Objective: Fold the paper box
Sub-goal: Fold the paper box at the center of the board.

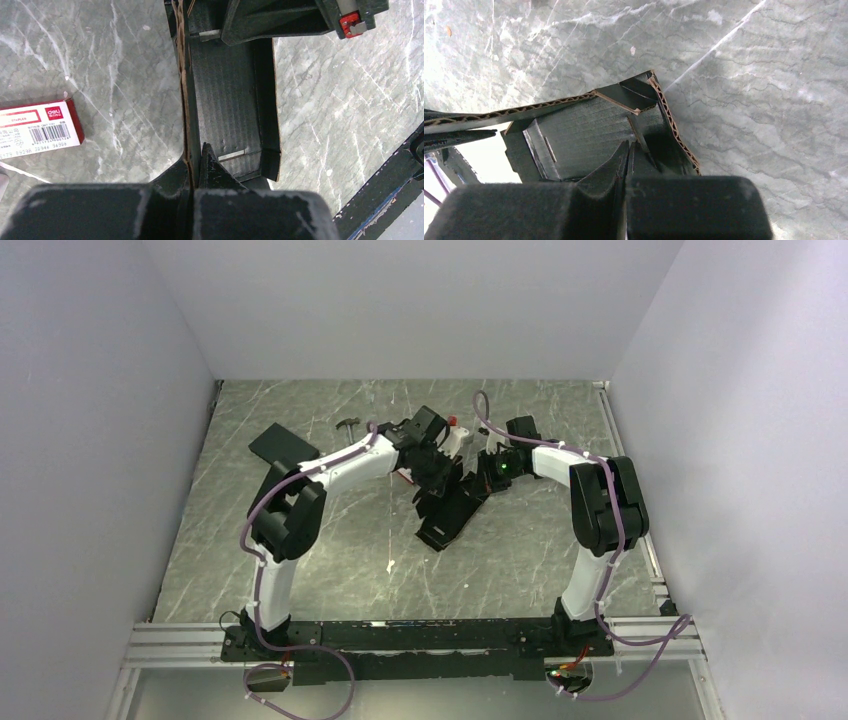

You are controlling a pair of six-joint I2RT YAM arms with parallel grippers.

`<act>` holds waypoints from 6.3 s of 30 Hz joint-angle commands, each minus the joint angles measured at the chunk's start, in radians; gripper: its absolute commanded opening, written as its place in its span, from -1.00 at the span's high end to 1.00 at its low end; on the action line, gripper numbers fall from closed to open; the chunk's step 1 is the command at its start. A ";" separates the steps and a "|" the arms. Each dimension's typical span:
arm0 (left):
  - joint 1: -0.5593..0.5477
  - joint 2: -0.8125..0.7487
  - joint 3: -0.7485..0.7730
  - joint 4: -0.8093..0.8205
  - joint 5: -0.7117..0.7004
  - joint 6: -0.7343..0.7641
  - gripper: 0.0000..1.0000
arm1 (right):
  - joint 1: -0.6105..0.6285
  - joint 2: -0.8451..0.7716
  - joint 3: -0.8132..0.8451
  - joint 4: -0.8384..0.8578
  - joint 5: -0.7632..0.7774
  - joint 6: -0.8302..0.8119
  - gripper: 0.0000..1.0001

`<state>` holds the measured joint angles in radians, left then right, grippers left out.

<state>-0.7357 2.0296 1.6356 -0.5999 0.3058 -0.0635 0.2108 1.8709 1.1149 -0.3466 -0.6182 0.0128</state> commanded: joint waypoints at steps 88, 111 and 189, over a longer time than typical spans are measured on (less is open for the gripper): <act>0.231 -0.570 -0.574 1.423 0.433 -0.736 1.00 | -0.192 -0.436 -0.018 1.195 -0.741 0.949 -0.95; 0.230 -0.416 -0.472 1.871 0.622 -1.109 1.00 | -0.156 -0.419 -0.027 1.341 -0.727 1.107 0.63; 0.292 -0.435 -0.818 1.363 0.700 -0.332 1.00 | -0.304 -0.440 -0.174 0.293 -0.513 -0.182 -0.40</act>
<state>-0.4427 1.5459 0.8059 0.6403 0.9722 -0.4713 -0.0948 1.4017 0.9634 -0.1635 -1.1275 -0.1513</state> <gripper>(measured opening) 0.022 0.695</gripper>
